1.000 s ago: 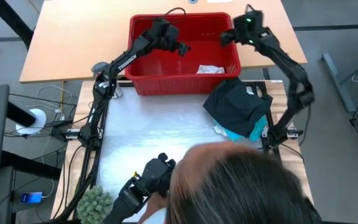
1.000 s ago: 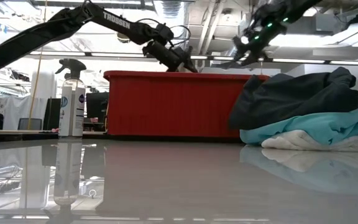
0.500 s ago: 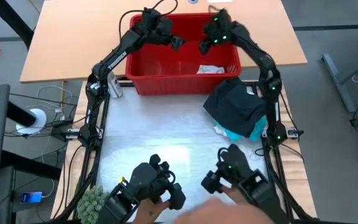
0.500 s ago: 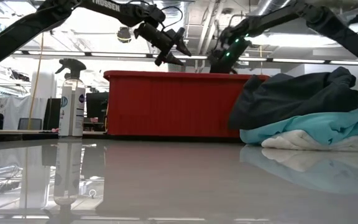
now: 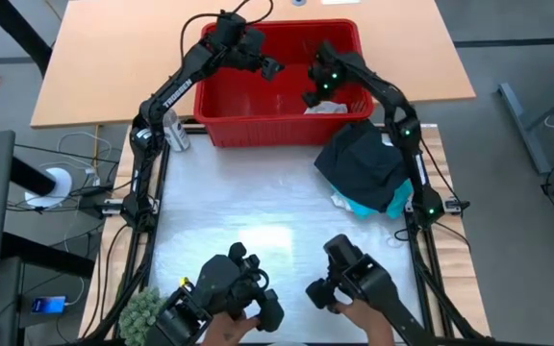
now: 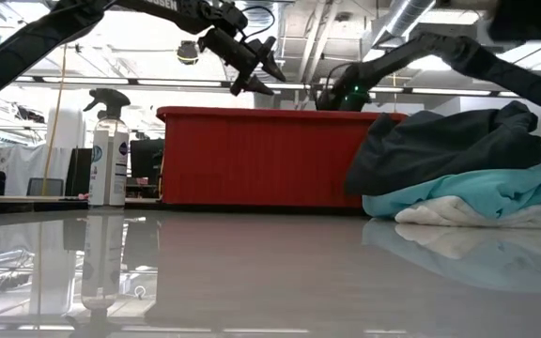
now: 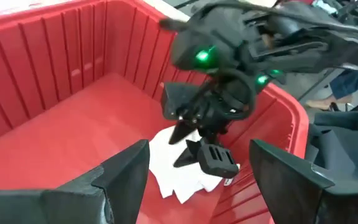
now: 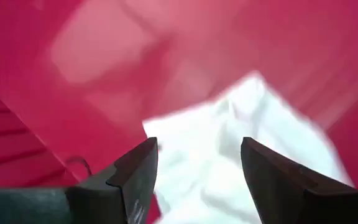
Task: Fold Laundry from Bin
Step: Fold the white underwear
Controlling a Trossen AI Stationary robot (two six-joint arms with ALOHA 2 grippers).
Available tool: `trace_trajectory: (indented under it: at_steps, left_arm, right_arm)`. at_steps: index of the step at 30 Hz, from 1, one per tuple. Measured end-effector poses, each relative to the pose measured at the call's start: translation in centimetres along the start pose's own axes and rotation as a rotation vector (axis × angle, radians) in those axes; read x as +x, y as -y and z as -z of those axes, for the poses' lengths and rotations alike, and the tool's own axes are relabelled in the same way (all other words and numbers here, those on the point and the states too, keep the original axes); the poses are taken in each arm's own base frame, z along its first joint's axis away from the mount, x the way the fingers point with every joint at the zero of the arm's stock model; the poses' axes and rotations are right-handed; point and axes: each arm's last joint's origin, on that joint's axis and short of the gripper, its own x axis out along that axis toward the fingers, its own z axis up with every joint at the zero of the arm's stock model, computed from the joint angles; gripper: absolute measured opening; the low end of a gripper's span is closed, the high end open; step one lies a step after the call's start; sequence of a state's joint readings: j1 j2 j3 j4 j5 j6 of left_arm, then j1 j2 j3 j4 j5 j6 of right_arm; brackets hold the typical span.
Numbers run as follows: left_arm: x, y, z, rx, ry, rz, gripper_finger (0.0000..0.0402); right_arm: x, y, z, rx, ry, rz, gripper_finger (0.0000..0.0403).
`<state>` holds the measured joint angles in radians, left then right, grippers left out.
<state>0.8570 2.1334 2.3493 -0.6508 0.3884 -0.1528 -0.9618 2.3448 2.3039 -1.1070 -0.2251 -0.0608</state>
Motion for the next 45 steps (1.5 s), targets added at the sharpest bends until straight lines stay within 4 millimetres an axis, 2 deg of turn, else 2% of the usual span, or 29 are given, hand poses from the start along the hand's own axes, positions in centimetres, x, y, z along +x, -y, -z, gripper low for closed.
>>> trace_trajectory:
  at_steps: [7, 13, 19, 23, 25, 27, 31, 32, 35, 38, 43, 45]
  left_arm:
    - [0.0, 0.0, 0.1, 0.036, -0.012, -0.001, 0.0263]
    - [0.0, 0.0, 0.1, 0.040, -0.012, -0.002, 0.0263]
    - [0.0, 0.1, 0.1, 0.035, -0.005, 0.000, 0.0263]
    - [0.1, 0.1, 0.1, 0.035, -0.004, -0.002, 0.0263]
    - [0.1, 0.1, 0.0, 0.035, -0.002, -0.003, 0.0263]
    - [0.1, 0.1, 0.0, 0.028, -0.001, -0.006, 0.0263]
    - [0.1, 0.1, 0.0, 0.009, -0.001, -0.006, 0.0263]
    - [0.1, 0.1, 0.0, 0.003, -0.001, -0.006, 0.0263]
    - [0.1, 0.1, 0.1, -0.002, -0.003, -0.005, 0.0263]
    - [0.0, 0.1, 0.0, -0.008, -0.003, -0.001, 0.0263]
    - [-0.9, 0.6, -0.7, 0.009, 0.034, 0.007, 0.0263]
    - [-1.6, 0.9, -1.1, 0.028, 0.049, 0.009, 0.0263]
  right_arm:
    - [2.0, 0.8, 1.9, 0.063, -0.198, 0.006, 0.0254]
    - [2.5, 0.3, 2.5, 0.030, -0.269, -0.003, 0.0261]
    - [5.0, 0.5, 3.3, 0.010, -0.361, 0.004, 0.0275]
    - [7.1, 0.3, 4.5, -0.069, -0.487, 0.024, 0.0265]
    - [7.7, 0.1, 4.6, -0.058, -0.499, 0.044, 0.0238]
    - [8.0, -0.2, 4.7, -0.069, -0.505, 0.063, 0.0188]
    - [7.6, -0.7, 4.6, -0.086, -0.507, 0.101, 0.0043]
    - [7.3, -0.8, 4.4, -0.091, -0.492, 0.108, 0.0027]
    - [5.9, -1.1, 3.8, -0.094, -0.426, 0.124, 0.0026]
    - [3.2, -1.4, 2.7, -0.106, -0.314, 0.143, 0.0026]
    - [-6.5, -2.0, 1.1, -0.074, -0.034, 0.188, 0.0026]
    - [-9.2, -2.1, 1.0, -0.057, 0.043, 0.203, 0.0026]
